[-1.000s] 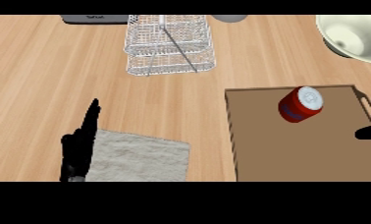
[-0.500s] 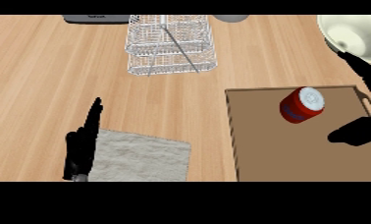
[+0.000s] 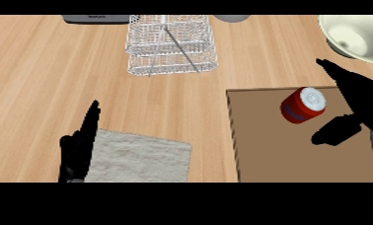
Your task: Pick the can from the tray and place it in the tiered basket
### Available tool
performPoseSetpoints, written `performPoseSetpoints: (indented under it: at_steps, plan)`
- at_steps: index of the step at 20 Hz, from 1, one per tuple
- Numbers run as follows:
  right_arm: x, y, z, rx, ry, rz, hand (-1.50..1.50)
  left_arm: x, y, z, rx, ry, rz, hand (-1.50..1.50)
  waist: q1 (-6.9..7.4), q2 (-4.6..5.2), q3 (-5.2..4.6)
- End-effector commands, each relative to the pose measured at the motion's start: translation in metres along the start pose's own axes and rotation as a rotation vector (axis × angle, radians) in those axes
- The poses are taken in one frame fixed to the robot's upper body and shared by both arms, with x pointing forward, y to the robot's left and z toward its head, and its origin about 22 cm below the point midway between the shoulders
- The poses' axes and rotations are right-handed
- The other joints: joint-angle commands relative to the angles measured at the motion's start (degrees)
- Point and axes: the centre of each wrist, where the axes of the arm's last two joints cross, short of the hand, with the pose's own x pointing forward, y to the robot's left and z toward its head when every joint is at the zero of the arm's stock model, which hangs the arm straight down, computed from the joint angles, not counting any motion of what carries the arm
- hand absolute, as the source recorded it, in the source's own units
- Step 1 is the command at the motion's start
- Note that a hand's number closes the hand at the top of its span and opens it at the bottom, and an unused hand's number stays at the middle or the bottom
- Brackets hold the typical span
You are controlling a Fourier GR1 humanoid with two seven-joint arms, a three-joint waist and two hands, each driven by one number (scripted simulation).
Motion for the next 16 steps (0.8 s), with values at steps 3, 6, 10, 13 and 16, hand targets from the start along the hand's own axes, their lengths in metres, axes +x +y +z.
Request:
performPoseSetpoints:
  at_steps: [3, 6, 10, 13, 16]
  plan:
    - [0.019, 0.033, -0.008, 0.048, 0.022, 0.062, -1.5, -0.012, -0.028, -0.011, -0.014, 0.044, -0.004, 0.0, -0.19, 0.21, -0.17]
    - [0.028, 0.022, -0.016, 0.096, 0.084, 0.13, -1.5, -0.003, -0.012, -0.018, -0.002, 0.03, 0.026, 0.0, 0.0, 0.21, -0.18]
    - [0.034, 0.024, -0.019, 0.139, 0.113, 0.124, -1.5, 0.001, 0.02, -0.002, -0.005, 0.025, -0.001, 0.0, 0.18, 0.11, -0.16]
    - [0.02, 0.019, -0.02, 0.162, 0.112, 0.136, -1.5, 0.007, 0.011, -0.008, 0.005, 0.03, 0.006, 0.0, -0.14, 0.1, -0.15]
    - [0.014, 0.024, -0.037, 0.173, 0.125, 0.127, -1.5, -0.022, -0.013, 0.005, 0.002, 0.044, 0.0, 0.0, -0.01, 0.17, -0.16]
